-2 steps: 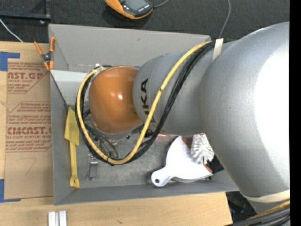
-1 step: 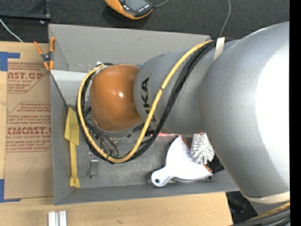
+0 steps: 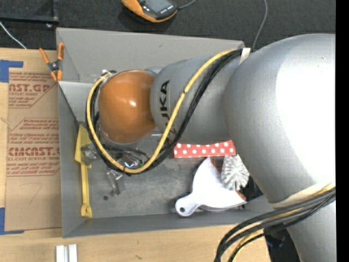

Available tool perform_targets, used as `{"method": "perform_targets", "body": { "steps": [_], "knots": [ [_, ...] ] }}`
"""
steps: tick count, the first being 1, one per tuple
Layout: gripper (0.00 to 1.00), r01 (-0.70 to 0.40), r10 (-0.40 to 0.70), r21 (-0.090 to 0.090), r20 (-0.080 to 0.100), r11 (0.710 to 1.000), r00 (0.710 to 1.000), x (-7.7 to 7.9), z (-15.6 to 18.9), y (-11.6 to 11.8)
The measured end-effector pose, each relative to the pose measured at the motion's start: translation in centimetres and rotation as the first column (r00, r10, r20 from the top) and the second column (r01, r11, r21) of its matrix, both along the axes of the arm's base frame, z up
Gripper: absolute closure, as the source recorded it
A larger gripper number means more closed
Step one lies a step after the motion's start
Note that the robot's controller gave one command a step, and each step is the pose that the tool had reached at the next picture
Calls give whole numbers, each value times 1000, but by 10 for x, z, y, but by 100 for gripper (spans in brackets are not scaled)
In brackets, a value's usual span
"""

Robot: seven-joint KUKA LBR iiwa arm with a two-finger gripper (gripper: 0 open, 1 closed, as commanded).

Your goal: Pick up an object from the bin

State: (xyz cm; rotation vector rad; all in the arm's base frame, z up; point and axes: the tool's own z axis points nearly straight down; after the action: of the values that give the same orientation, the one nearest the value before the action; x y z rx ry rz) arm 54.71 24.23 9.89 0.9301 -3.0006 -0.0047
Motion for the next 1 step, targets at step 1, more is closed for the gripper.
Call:
{"method": "perform_targets", "body": {
  "steps": [1],
  "knots": [
    [0, 141, -141, 1, 0, 990, 990, 21, -19, 0]
  ]
}}
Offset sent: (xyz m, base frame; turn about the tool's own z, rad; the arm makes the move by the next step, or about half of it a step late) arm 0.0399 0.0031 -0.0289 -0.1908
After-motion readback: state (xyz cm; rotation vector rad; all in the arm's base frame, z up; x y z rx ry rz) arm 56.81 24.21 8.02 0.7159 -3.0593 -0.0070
